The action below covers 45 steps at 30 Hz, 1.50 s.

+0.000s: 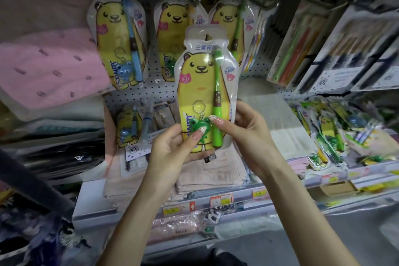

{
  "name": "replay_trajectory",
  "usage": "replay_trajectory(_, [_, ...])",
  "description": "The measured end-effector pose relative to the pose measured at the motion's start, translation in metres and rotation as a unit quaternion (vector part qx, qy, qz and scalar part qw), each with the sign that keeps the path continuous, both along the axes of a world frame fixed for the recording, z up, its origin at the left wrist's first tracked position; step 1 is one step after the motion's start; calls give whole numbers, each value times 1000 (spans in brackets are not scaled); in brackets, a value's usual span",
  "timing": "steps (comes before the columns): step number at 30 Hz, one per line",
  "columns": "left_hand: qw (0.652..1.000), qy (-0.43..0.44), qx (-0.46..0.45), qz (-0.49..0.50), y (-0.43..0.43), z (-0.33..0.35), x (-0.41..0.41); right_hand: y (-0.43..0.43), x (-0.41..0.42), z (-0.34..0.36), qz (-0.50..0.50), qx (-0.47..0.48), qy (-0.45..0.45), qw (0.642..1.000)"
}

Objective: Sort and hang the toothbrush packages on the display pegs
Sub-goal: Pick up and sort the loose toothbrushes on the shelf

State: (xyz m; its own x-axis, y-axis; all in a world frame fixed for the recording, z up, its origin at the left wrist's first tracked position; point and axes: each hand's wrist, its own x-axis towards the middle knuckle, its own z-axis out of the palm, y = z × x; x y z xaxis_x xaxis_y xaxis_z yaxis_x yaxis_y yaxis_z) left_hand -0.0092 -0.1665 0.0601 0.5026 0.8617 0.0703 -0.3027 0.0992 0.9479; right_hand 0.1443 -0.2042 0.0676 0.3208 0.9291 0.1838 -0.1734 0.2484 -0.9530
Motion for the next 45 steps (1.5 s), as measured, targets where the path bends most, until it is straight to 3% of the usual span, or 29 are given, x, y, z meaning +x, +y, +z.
replay_trajectory(4, [995,44,77,-37,3,6,7,-9,11,4,-24,40,-8,999])
replay_trajectory(8, [977,98,183,-45,2,11,19,-21,16,5,-54,86,47,994])
replay_trajectory(13, [957,142,251,-41,2,21,39,-25,27,13,-92,107,67,988])
replay_trajectory(25, [989,80,112,-52,7,20,55,-6,44,19,-141,57,68,986])
replay_trajectory(31, [997,54,56,-19,20,15,68,3,54,18,-116,-10,4,993])
replay_trajectory(37, [991,96,72,51,48,9,83,29,66,16,-160,-50,22,986])
replay_trajectory(45, [988,101,84,83,88,13,93,74,79,16,-130,-51,26,990])
